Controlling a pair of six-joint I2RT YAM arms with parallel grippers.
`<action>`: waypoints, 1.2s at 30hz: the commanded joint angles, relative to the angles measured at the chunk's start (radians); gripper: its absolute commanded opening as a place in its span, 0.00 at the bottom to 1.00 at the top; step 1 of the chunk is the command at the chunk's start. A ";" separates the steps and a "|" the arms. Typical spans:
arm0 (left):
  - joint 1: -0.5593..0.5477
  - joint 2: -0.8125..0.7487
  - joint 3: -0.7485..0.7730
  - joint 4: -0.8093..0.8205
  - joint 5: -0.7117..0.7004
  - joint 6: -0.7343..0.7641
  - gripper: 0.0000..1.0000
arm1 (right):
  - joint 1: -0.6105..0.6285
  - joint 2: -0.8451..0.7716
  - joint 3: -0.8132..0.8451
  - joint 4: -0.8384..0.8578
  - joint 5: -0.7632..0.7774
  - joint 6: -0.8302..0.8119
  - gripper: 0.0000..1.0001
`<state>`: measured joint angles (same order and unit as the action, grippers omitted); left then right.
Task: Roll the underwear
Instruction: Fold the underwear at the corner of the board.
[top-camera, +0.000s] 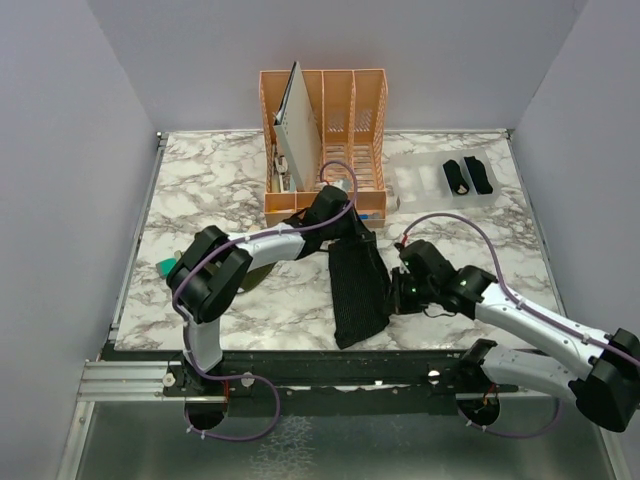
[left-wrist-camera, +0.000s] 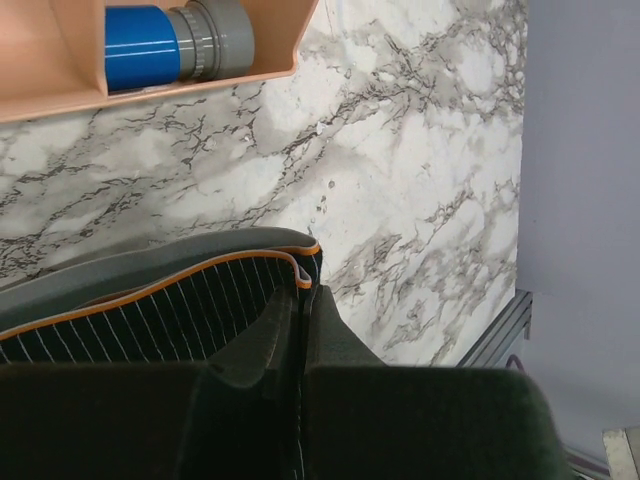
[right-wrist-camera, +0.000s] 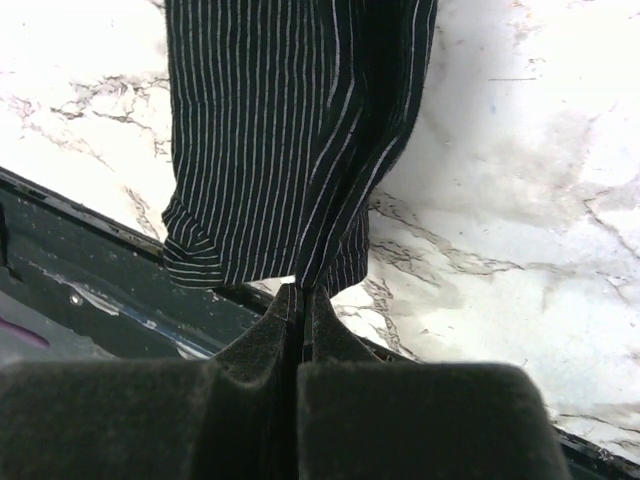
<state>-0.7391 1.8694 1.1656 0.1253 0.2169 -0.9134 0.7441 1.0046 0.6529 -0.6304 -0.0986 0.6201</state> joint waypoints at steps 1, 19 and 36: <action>0.019 -0.049 -0.060 0.116 0.035 -0.022 0.00 | 0.049 0.020 0.048 -0.034 0.095 0.020 0.00; 0.061 -0.204 -0.295 0.237 -0.045 -0.021 0.00 | 0.311 0.211 0.137 -0.016 0.245 0.111 0.00; 0.104 -0.303 -0.482 0.390 -0.026 -0.021 0.00 | 0.391 0.272 0.126 0.052 0.324 0.251 0.00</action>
<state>-0.6495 1.6047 0.6659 0.4492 0.1841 -0.9459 1.1271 1.3018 0.7712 -0.5903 0.1253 0.7887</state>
